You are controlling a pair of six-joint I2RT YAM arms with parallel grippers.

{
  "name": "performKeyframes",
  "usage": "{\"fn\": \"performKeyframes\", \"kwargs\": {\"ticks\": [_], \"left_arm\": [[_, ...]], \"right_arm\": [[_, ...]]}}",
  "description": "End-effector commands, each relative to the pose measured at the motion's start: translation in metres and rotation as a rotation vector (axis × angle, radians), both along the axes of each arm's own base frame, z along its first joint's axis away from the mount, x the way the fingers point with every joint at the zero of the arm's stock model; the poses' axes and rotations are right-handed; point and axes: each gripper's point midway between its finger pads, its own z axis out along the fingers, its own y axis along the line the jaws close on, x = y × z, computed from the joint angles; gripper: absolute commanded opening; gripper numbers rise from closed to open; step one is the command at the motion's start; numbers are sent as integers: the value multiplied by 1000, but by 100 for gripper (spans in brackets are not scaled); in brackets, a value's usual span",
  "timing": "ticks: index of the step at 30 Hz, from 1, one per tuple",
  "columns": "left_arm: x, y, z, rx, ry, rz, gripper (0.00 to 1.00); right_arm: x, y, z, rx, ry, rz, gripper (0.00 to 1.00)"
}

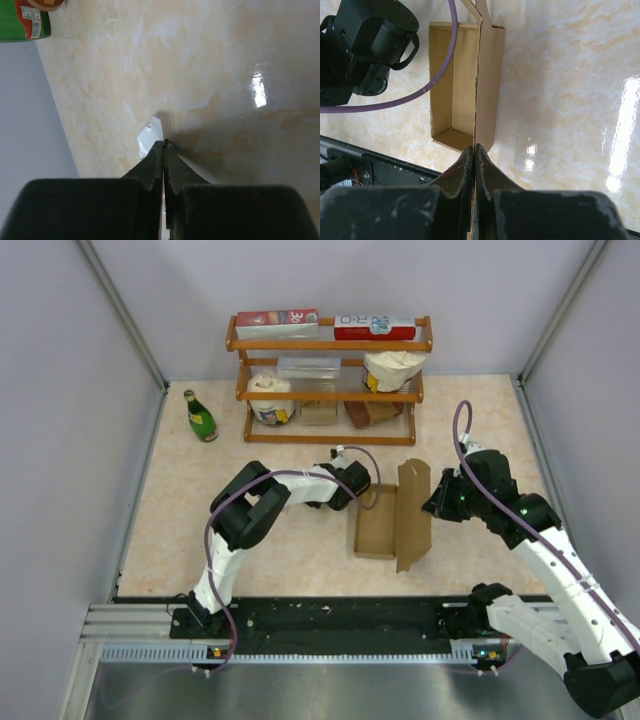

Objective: Fold the paper box

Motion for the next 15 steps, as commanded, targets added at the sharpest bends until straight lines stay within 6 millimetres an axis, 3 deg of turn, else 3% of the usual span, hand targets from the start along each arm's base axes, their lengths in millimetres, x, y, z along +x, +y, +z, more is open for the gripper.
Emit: {"fn": "performKeyframes", "kwargs": {"ticks": [1, 4, 11, 15], "left_arm": [[1, 3, 11, -9, -27, 11, 0], [1, 3, 32, -55, -76, 21, 0], [-1, -4, 119, -234, -252, 9, 0], [-12, -17, 155, -323, -305, -39, 0]], "right_arm": [[6, 2, 25, 30, -81, 8, 0], [6, 2, 25, 33, -78, 6, 0], [7, 3, 20, 30, -68, 11, 0], [8, 5, 17, 32, -64, 19, 0]]}}
